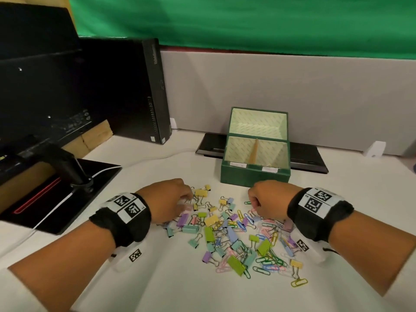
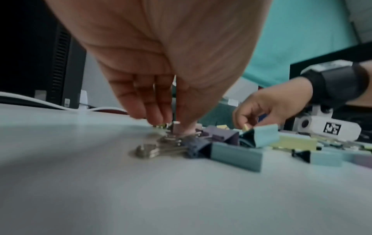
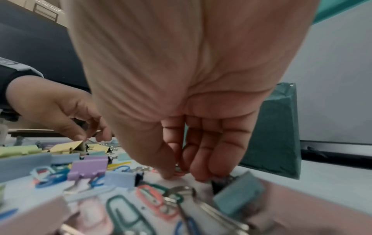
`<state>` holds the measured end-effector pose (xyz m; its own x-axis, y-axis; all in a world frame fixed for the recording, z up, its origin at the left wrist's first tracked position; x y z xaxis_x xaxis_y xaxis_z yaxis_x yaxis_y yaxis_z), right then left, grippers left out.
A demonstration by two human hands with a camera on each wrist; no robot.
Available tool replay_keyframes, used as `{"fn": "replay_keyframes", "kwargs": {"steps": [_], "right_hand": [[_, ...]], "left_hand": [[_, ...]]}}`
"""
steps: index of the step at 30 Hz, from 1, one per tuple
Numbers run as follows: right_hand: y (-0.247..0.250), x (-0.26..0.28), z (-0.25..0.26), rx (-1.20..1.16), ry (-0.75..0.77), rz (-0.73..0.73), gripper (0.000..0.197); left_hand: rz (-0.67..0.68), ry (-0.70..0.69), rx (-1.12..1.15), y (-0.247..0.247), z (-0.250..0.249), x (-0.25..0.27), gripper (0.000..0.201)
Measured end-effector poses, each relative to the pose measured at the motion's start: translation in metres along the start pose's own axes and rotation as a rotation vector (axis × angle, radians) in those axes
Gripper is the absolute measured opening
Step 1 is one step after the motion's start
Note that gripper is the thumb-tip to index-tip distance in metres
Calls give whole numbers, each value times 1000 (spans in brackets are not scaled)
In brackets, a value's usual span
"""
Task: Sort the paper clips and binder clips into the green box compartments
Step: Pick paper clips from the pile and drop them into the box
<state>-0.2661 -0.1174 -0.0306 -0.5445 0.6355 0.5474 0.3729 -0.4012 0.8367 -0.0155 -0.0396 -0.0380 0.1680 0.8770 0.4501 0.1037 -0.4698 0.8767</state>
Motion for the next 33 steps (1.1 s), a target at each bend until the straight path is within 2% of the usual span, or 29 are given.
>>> {"fn": "replay_keyframes", "kwargs": {"steps": [4, 8, 12, 15, 17, 20, 23, 26, 30, 33], "right_hand": [[1, 0, 6, -47, 0, 4, 17], [0, 0, 10, -83, 7, 8, 23], [-2, 0, 10, -90, -23, 58, 27], [-1, 0, 10, -72, -19, 77, 20], [2, 2, 8, -95, -8, 23, 10], [13, 6, 1, -178, 0, -88, 12], [17, 10, 1, -203, 25, -148, 14], [10, 10, 10, -108, 42, -80, 16], [4, 10, 20, 8, -34, 36, 33], [2, 8, 25, 1, -35, 67, 30]], "left_hand": [[-67, 30, -23, 10, -7, -9, 41], [-84, 77, 30, 18, 0, -16, 43], [-123, -115, 37, 12, -26, -13, 38], [-101, -262, -89, 2, -46, -15, 43], [-61, -276, -172, -2, -50, -17, 46], [-88, -267, -164, -1, -53, -16, 35], [-119, -196, -160, 2, -49, -15, 30], [-171, -215, -164, 4, -50, -15, 24], [-146, -249, -181, 3, -51, -14, 21], [-162, -246, -203, 2, -49, -16, 21]]}}
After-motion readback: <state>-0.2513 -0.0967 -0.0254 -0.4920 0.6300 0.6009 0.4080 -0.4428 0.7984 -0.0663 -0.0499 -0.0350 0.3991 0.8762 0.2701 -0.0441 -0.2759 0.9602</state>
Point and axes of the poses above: each hand's wrist, its own x-axis away from the middle knuckle, its own y-axis out of the back of the hand, z = x × y, the point moved 4 cm from there along -x, towards the middle knuckle, and after that the axes turned 15 degrees about z, right-handed, at the moved point
